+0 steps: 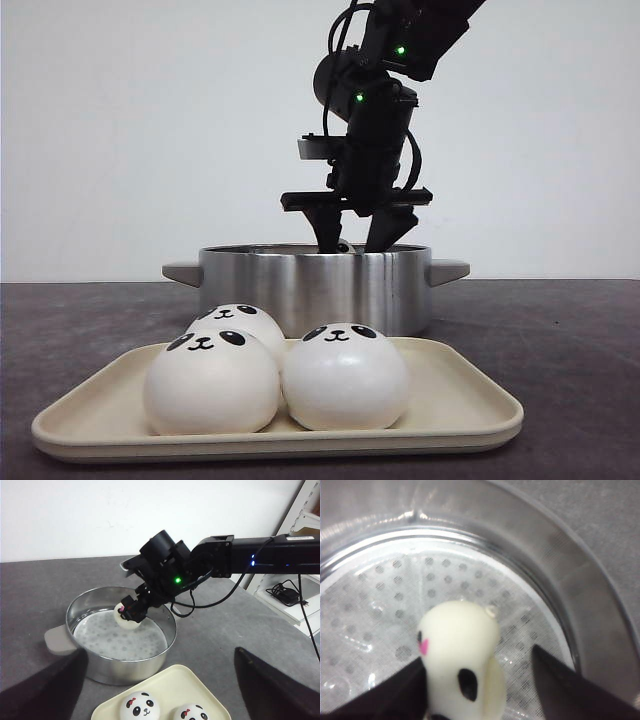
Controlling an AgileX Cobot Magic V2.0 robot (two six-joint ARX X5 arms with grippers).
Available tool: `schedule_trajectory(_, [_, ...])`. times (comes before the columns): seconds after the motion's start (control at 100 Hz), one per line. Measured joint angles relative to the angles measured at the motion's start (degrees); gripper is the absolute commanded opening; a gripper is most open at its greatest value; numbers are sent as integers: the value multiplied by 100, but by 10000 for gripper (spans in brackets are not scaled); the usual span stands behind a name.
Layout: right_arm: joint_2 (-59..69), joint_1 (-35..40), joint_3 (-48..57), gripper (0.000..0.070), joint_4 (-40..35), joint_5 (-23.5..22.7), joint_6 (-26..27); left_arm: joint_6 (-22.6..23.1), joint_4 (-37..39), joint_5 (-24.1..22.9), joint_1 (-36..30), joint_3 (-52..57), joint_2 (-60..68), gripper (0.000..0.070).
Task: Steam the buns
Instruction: 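Raise the open right gripper out of the pot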
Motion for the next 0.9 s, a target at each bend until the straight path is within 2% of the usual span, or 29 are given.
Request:
schedule_trajectory(0.23, [0,2,0,414,-68,118,0,0,-219,0,0,0,31,556])
schedule_trajectory(0.41, [0,2,35,409,-490,127,2,0,-245,0,-2,0,63,556])
schedule_trajectory(0.44, [0,2,79,386,-623,125,4,0,-249,0,0,0,66,556])
schedule_trajectory(0.47, [0,2,153,321,-772,127,4,0,-262,0,0,0,68,556])
schedule_trajectory(0.51, [-2,7,295,168,-970,129,4,0,-278,0,0,0,79,556])
schedule_trajectory(0.53, [-11,9,374,58,-1058,129,4,0,-280,0,0,0,85,555])
schedule_trajectory(0.55, [-31,13,446,0,-1128,131,2,0,-280,0,0,0,103,554])
schedule_trajectory(0.69, [-621,155,739,12,-1425,138,-11,-101,-352,0,0,0,420,553])
schedule_trajectory(0.9, [-2728,874,907,12,-1401,136,-9,-636,-601,46,-79,0,1740,554])
